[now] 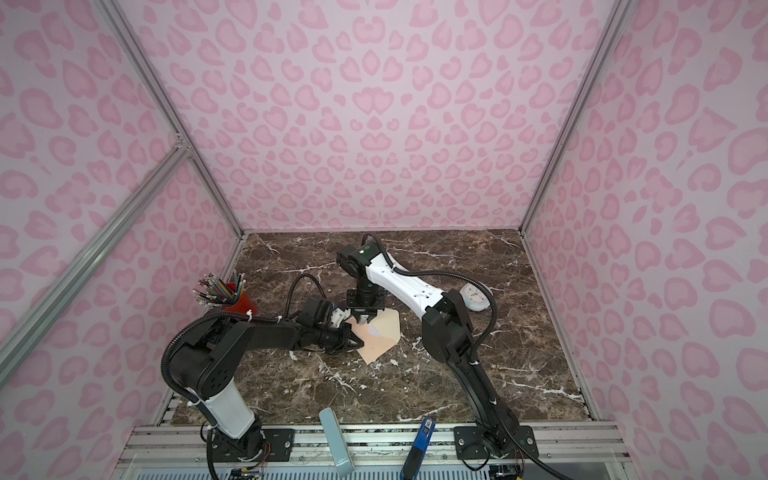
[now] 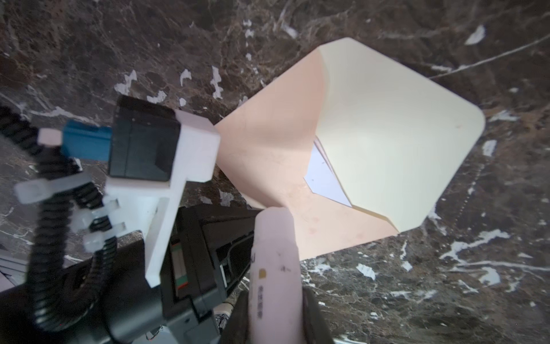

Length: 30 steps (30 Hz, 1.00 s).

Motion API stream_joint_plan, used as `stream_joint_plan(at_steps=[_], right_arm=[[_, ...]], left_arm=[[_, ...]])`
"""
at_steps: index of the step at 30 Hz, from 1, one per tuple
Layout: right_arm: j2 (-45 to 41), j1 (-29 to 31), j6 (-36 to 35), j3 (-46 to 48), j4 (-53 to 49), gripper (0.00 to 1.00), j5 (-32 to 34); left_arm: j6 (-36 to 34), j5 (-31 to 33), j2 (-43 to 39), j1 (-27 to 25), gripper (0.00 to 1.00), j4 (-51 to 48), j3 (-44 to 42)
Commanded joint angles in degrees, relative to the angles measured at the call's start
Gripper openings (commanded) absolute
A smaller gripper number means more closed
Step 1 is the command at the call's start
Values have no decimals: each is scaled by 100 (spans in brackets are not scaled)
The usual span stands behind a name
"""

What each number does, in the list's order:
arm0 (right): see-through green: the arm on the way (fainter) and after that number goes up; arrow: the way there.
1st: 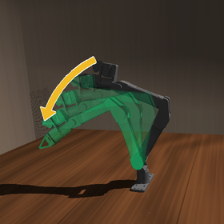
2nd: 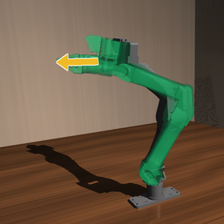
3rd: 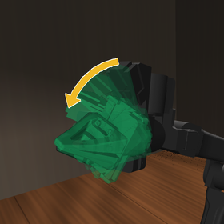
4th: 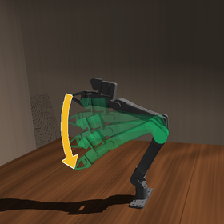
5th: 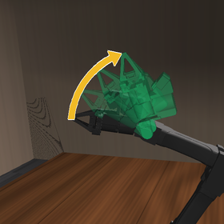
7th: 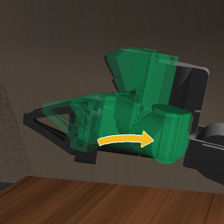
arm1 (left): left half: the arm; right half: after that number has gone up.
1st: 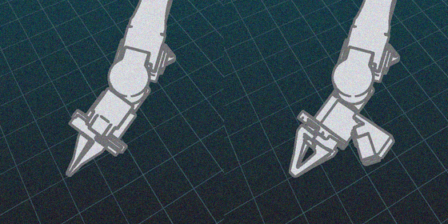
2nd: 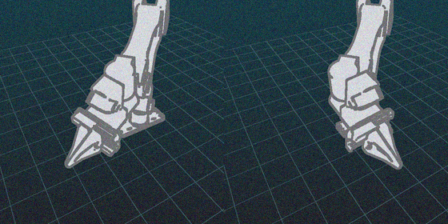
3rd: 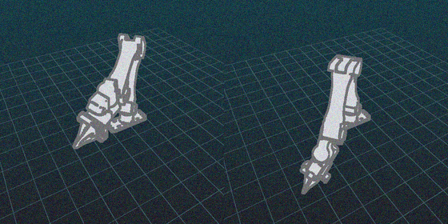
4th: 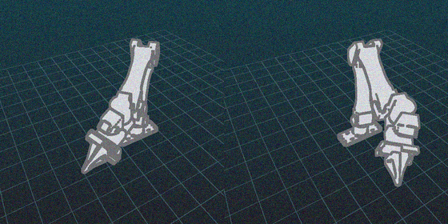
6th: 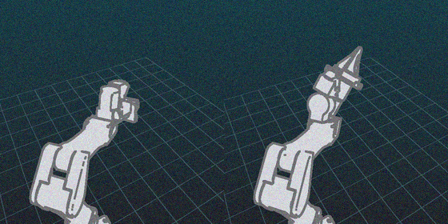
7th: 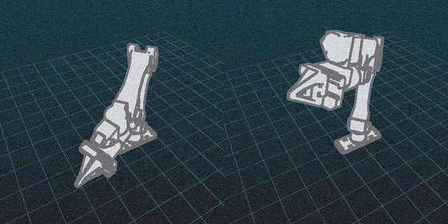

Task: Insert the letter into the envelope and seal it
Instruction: 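Lift the glue stick off the envelope with the right gripper while the left rises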

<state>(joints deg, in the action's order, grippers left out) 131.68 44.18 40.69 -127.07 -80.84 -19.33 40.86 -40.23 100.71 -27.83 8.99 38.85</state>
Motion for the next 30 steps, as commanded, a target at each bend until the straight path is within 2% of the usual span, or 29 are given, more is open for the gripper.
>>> stream_joint_plan(at_steps=[1, 8, 15, 30], right_arm=[[-318, -56, -70, 308, 390, 0, -112], [-1255, -219, -112, 1358, 1194, 0, -304], [-2156, -327, -141, 2507, 2074, 0, -413], [-3756, -584, -85, 3779, 3126, 0, -142]], left_arm=[[-105, 462, 63, 4, 4, -636, -11], [-95, 386, -48, 4, 4, -557, 31], [-104, 296, -316, -11, 9, -637, 303], [73, 402, -1248, -91, 20, -835, 667]])
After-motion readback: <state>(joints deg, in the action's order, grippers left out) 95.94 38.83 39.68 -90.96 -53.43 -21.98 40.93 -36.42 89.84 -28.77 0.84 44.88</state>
